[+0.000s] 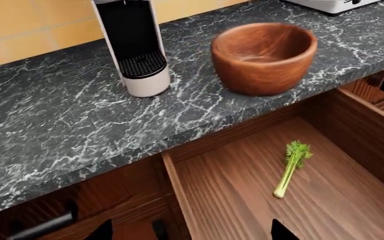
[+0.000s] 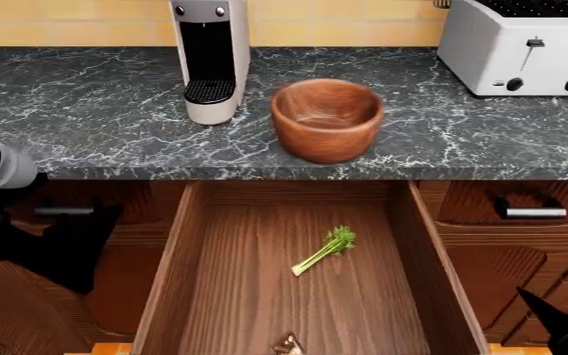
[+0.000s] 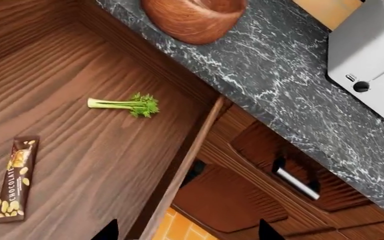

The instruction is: Place the bar in the bowl and close the drawer.

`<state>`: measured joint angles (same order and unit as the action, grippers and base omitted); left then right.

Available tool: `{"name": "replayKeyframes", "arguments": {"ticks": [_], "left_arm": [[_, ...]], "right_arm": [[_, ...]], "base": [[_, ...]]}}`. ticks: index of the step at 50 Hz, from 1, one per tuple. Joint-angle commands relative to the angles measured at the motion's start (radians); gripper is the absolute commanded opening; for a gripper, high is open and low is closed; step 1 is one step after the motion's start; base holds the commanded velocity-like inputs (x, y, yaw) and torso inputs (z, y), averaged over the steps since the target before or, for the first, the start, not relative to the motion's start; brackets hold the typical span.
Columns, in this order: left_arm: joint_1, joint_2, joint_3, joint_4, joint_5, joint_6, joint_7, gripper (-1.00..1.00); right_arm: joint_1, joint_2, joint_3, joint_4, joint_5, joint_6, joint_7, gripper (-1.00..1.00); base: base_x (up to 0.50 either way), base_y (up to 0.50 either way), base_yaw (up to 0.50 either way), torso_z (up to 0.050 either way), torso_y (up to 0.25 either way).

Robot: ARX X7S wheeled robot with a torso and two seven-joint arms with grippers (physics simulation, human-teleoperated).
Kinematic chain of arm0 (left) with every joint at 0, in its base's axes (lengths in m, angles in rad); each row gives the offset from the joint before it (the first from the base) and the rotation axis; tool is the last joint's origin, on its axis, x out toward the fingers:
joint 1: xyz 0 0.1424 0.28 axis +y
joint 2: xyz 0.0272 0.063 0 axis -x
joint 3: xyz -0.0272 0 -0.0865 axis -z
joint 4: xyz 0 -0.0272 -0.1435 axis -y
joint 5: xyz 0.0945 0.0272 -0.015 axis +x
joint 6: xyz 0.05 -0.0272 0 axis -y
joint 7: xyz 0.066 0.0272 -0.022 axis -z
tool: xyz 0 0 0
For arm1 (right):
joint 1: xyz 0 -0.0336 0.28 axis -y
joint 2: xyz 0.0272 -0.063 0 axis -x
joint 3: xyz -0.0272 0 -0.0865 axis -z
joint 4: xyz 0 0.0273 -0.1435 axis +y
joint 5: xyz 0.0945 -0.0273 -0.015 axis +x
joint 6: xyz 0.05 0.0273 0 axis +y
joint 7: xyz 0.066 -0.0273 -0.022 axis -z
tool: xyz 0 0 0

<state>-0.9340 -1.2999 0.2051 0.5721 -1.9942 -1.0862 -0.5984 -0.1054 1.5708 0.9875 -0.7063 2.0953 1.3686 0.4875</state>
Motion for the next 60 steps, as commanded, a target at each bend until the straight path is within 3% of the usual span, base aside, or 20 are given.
{"name": "replayKeyframes", "arguments": {"ticks": [1, 28, 29, 30, 31, 32, 41, 53, 60], "left_arm": [[0.003, -0.002, -0.003, 0.004, 0.001, 0.000, -0.001, 1.00], [0.016, 0.000, -0.005, 0.011, 0.007, 0.003, -0.001, 1.00], [0.013, 0.001, -0.003, 0.011, 0.007, 0.001, -0.003, 1.00], [0.011, 0.003, -0.001, 0.010, 0.007, 0.000, -0.004, 1.00], [0.009, 0.004, 0.000, 0.009, 0.007, -0.002, -0.005, 1.00], [0.006, 0.006, 0.002, 0.008, 0.006, -0.003, -0.005, 1.00], [-0.019, 0.019, 0.015, -0.004, 0.003, -0.019, -0.008, 1.00], [-0.011, 0.011, 0.010, -0.006, 0.005, -0.019, -0.004, 1.00], [0.010, 0.006, -0.001, -0.002, 0.016, -0.011, 0.005, 1.00]], "right_arm": [[0.000, 0.000, -0.009, 0.001, 0.000, 0.000, 0.002, 1.00], [-0.014, 0.000, -0.048, 0.068, 0.071, -0.088, 0.035, 1.00], [0.136, -0.150, -0.198, 0.218, 0.221, 0.062, 0.185, 1.00], [0.286, -0.300, -0.348, 0.317, 0.222, 0.051, 0.335, 1.00], [0.436, -0.382, -0.498, 0.343, 0.372, 0.030, 0.485, 1.00], [0.586, -0.413, -0.648, 0.356, 0.445, 0.031, 0.524, 1.00], [1.936, -0.646, -1.998, 0.470, 0.465, 0.090, 0.536, 1.00], [1.916, -0.865, -2.031, 0.558, 0.408, 0.145, 0.449, 1.00], [1.851, -0.899, -2.058, 0.577, 0.418, 0.058, 0.433, 1.00]], "base": [[0.00, 0.50, 0.00, 0.000, 0.000], [0.07, 0.05, 0.00, 0.000, 0.000], [0.00, 0.00, 0.00, 0.000, 0.000], [0.00, 0.00, 0.00, 0.000, 0.000], [0.00, 0.00, 0.00, 0.000, 0.000], [0.00, 0.00, 0.00, 0.000, 0.000], [0.00, 0.00, 0.00, 0.000, 0.000], [0.00, 0.00, 0.00, 0.000, 0.000], [0.00, 0.00, 0.00, 0.000, 0.000]]}}
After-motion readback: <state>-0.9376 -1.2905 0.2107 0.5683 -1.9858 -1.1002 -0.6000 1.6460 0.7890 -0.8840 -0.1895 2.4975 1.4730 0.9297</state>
